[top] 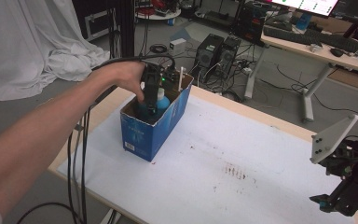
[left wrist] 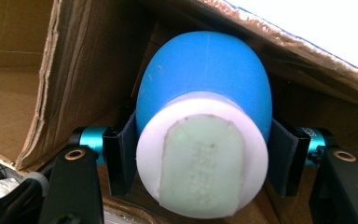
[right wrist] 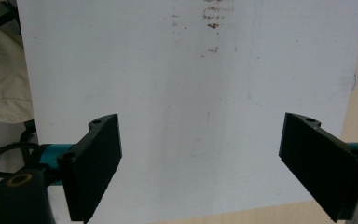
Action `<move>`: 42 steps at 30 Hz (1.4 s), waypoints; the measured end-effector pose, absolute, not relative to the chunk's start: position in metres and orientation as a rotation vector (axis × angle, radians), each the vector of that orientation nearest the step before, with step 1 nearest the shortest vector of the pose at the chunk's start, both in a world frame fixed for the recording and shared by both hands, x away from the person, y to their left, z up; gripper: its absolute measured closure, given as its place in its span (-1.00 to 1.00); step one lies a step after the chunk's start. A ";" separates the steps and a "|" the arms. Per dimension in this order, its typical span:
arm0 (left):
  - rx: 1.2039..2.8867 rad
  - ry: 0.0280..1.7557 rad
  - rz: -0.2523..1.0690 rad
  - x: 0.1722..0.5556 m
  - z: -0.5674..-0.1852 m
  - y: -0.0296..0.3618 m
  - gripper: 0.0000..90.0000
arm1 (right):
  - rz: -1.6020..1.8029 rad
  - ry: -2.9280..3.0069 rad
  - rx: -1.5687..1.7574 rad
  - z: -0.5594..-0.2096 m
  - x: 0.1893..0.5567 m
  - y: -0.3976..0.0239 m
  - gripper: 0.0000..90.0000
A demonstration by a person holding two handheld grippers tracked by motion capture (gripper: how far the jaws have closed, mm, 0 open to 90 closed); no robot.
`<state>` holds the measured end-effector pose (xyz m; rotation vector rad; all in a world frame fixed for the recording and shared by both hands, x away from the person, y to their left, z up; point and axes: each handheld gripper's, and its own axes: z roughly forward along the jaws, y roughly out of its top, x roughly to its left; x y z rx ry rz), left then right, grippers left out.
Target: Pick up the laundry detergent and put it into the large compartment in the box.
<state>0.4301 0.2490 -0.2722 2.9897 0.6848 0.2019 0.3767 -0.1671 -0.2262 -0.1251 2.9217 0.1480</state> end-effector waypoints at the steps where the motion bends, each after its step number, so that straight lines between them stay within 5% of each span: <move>1: 2.987 0.693 0.198 0.430 -0.272 0.249 -0.19 | 0.148 2.922 -0.122 -0.226 0.377 -0.167 -0.73; 42: 2.955 0.674 0.327 0.424 -0.205 0.233 -0.42 | 0.149 2.928 -0.119 -0.225 0.373 -0.167 -0.73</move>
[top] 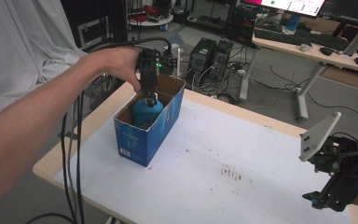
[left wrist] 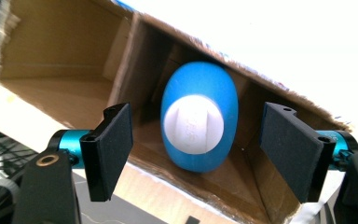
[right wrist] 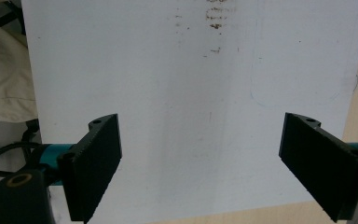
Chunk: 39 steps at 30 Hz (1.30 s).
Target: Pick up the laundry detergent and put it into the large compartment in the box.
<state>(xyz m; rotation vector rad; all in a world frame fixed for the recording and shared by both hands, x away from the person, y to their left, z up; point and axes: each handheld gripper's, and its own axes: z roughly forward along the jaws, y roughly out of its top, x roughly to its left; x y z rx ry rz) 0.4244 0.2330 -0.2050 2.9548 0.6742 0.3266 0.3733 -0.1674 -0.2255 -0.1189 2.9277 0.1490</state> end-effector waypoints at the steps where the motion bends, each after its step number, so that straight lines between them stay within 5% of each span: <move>1: 2.955 0.668 0.334 0.425 -0.201 0.231 -0.42 | 0.149 2.928 -0.121 -0.225 0.373 -0.167 -0.73; 24: 2.954 0.410 0.387 0.424 -0.151 0.134 -0.55 | 0.161 2.919 -0.110 -0.223 0.371 -0.171 -0.73; 39: 3.010 0.163 0.289 0.407 -0.202 0.051 -0.65 | 0.147 2.921 -0.087 -0.227 0.372 -0.166 -0.73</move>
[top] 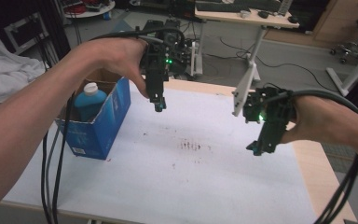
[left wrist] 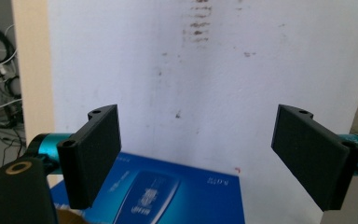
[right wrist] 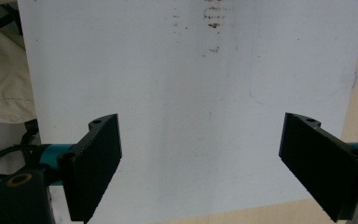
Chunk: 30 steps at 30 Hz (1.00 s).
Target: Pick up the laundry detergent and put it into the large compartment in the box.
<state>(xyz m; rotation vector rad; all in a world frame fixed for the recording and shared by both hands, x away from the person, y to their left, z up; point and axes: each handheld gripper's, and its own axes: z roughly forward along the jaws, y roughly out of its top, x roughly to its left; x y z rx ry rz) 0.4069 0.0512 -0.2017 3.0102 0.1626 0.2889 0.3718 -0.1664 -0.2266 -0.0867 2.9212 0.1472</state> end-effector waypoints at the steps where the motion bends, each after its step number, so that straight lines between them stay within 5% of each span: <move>1: 3.009 0.157 0.279 0.406 -0.206 0.048 -0.65 | 0.149 2.920 -0.087 -0.227 0.372 -0.166 -0.73; 18: 3.025 0.111 0.252 0.394 -0.279 0.021 -0.65 | 0.157 2.903 -0.053 -0.228 0.370 -0.171 -0.73; 30: 3.042 0.144 0.223 0.396 -0.293 0.028 -0.65 | 0.152 2.913 -0.067 -0.231 0.373 -0.166 -0.73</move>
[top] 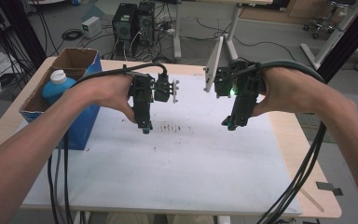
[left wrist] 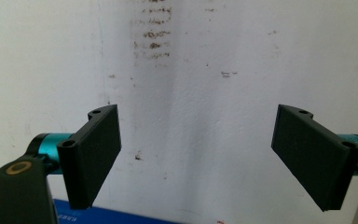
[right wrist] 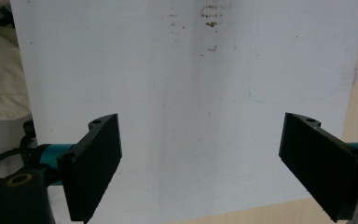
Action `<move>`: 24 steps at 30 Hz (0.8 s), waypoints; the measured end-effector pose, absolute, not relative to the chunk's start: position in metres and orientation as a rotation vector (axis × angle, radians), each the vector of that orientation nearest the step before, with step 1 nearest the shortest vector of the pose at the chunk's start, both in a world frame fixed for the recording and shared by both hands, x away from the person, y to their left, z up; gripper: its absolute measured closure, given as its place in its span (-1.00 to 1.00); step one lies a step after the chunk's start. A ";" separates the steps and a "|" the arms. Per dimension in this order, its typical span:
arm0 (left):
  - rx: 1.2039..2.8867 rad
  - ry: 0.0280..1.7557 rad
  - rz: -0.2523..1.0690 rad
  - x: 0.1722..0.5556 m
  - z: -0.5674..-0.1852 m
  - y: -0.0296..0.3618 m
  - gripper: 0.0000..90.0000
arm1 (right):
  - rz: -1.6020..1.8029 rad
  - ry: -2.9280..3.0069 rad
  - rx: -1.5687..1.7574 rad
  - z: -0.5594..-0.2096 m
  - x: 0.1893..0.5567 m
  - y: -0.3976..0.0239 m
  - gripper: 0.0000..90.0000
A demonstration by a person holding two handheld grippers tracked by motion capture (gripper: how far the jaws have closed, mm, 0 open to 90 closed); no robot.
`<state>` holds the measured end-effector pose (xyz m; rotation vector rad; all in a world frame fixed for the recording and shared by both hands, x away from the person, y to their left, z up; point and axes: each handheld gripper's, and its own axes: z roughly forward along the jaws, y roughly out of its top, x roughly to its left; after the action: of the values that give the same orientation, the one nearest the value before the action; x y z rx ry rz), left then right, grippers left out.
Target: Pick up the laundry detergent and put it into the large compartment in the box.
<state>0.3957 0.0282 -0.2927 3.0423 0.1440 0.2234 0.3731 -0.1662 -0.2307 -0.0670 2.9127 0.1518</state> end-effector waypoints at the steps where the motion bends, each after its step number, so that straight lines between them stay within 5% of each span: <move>1: 3.041 0.147 0.221 0.396 -0.293 0.028 -0.65 | 0.148 2.915 -0.075 -0.231 0.373 -0.166 -0.73; 24: 3.077 0.118 0.199 0.395 -0.300 0.026 -0.65 | 0.154 2.916 -0.064 -0.233 0.373 -0.166 -0.73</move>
<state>0.3945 0.0259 -0.2998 3.0774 0.1181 0.1989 0.3730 -0.1663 -0.2326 -0.0638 2.9163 0.1536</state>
